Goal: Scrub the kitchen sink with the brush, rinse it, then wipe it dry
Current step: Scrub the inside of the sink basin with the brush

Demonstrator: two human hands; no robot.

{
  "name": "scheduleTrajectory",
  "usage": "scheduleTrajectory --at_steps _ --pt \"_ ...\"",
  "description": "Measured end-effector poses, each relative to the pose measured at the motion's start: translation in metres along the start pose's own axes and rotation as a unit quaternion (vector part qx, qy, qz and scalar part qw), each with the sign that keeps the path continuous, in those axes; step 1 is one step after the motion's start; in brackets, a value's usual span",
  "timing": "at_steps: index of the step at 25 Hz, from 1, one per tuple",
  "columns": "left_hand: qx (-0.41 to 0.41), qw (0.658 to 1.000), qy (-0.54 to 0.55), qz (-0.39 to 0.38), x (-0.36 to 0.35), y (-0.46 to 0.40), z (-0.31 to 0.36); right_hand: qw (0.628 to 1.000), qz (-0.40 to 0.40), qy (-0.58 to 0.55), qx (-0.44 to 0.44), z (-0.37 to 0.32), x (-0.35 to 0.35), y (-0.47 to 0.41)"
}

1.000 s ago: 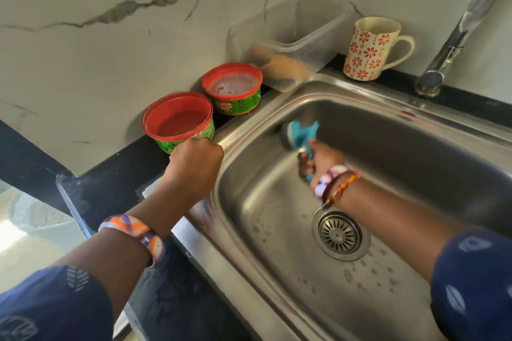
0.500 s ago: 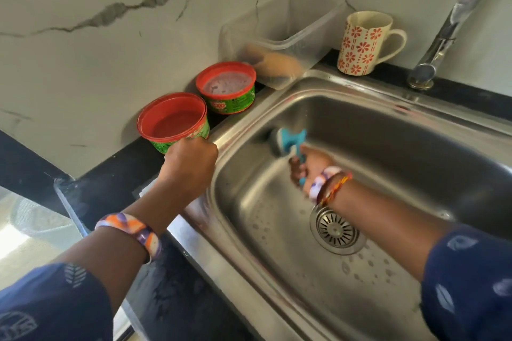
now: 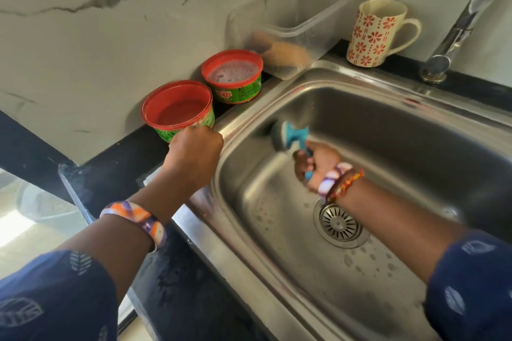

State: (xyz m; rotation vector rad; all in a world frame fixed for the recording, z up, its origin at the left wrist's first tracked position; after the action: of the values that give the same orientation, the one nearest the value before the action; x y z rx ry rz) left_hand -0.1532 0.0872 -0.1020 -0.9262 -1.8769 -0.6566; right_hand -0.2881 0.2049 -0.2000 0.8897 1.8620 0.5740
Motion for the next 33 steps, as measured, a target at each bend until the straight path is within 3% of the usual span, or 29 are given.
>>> scheduleTrajectory --at_steps 3,7,8,12,14,15,17,18,19,21,24,25,27,29,30,33 --pt "0.004 1.0 -0.011 -0.004 0.0 0.0 -0.001 0.97 -0.091 0.16 -0.156 0.047 -0.004 0.037" --pt "0.014 1.0 -0.016 -0.01 -0.001 0.001 -0.001 0.895 -0.057 0.413 -0.157 0.058 0.007 0.029" --pt "0.017 1.0 -0.016 -0.007 -0.001 0.001 -0.002 0.892 -0.049 0.425 -0.148 0.056 0.006 0.025" --pt "0.042 0.999 0.009 0.005 -0.004 -0.001 -0.004 0.938 -0.09 0.302 -0.144 0.035 -0.011 0.022" --pt "0.048 0.999 0.02 0.012 -0.005 -0.002 -0.005 0.909 -0.089 0.4 -0.075 0.041 -0.003 0.02" --pt "0.052 0.998 0.024 0.017 -0.005 -0.002 -0.005 0.842 -0.083 0.533 0.004 0.05 0.0 0.02" --pt "0.059 0.997 0.035 0.02 -0.006 -0.002 -0.006 0.593 -0.072 0.776 0.201 0.064 0.0 0.018" --pt "0.061 0.997 0.039 0.021 -0.005 -0.001 -0.005 0.497 -0.054 0.823 0.268 0.058 -0.001 0.014" --pt "0.061 0.997 0.041 0.02 -0.005 -0.001 -0.005 0.464 -0.012 0.831 0.306 0.037 -0.001 0.005" --pt "0.063 0.997 0.039 0.025 -0.006 -0.002 -0.005 0.46 0.102 0.828 0.304 -0.022 0.009 -0.021" --pt "0.06 0.997 0.028 0.027 -0.005 -0.003 -0.005 0.519 0.24 0.791 0.218 -0.09 0.038 -0.044" --pt "0.056 0.998 0.022 0.026 -0.005 -0.003 -0.004 0.524 0.232 0.793 0.207 -0.087 0.038 -0.046" --pt "0.046 0.999 0.016 0.025 -0.004 -0.002 -0.002 0.535 0.139 0.803 0.224 -0.045 0.022 -0.036" --pt "0.037 0.999 0.007 0.018 -0.004 -0.002 -0.004 0.589 0.03 0.781 0.205 0.019 0.004 -0.009" --pt "0.032 0.999 0.005 0.015 -0.005 -0.001 -0.006 0.595 -0.017 0.781 0.186 0.047 -0.002 0.003" --pt "0.006 1.0 0.009 0.016 -0.002 0.004 -0.008 0.556 -0.038 0.823 0.112 0.073 0.003 0.033"
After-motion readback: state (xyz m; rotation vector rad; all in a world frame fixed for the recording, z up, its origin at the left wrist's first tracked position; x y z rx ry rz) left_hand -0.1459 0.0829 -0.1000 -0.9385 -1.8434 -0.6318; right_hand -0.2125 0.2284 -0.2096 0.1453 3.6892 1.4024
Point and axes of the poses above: each hand's wrist, its own y-axis away from the middle knuckle, its own x-axis out of the back of the hand, z = x × y, the point moved 5 cm from there along -y, towards the middle knuckle, and after that the axes turned 1 degree about -x, right-handed, at the moved point
